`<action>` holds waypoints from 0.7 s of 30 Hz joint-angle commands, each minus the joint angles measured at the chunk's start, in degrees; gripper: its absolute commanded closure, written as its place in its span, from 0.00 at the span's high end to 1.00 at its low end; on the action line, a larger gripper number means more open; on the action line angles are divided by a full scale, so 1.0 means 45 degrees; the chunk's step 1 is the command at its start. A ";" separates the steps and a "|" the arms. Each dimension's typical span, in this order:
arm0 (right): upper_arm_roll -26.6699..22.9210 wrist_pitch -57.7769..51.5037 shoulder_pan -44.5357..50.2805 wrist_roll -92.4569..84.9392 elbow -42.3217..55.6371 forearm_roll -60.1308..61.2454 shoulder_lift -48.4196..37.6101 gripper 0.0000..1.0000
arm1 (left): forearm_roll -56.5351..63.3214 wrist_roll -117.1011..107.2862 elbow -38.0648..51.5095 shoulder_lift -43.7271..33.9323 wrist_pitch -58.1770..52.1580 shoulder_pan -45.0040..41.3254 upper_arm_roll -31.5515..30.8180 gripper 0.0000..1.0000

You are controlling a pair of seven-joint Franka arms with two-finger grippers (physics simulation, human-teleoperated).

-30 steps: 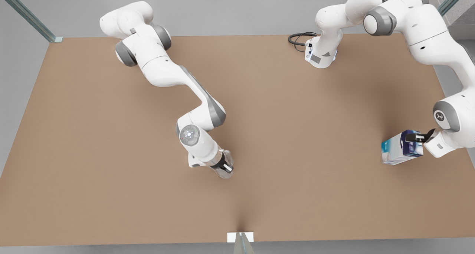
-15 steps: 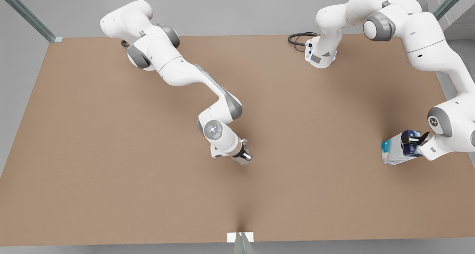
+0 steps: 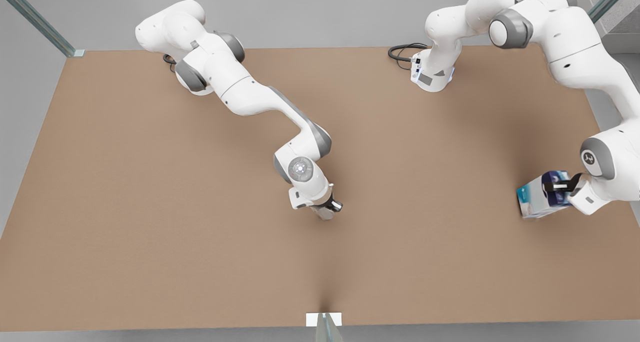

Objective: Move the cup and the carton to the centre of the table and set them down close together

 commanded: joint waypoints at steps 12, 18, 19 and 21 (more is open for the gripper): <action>0.0020 0.0167 -0.0312 -0.0078 0.0118 0.0020 -0.1033 1.00 | -0.0250 -0.5655 -0.1133 -0.1486 -0.1084 -0.0586 -0.1639 0.64; 0.0157 -0.3972 -0.3534 -0.3356 -0.4549 -0.0819 -0.7126 1.00 | -0.1969 -1.2782 -0.3086 -0.3048 -0.0869 -0.3104 -0.2791 0.64; 0.0157 -0.4968 -0.4353 -0.5404 -0.5659 -0.0995 -0.8353 1.00 | -0.2398 -1.3934 -0.3086 -0.3068 -0.0850 -0.3845 -0.2791 0.64; 0.0156 -0.6510 -0.5467 -0.7964 -0.6522 -0.1834 -1.0112 1.00 | -0.2399 -1.5614 -0.2930 -0.3087 -0.0830 -0.4920 -0.3453 0.66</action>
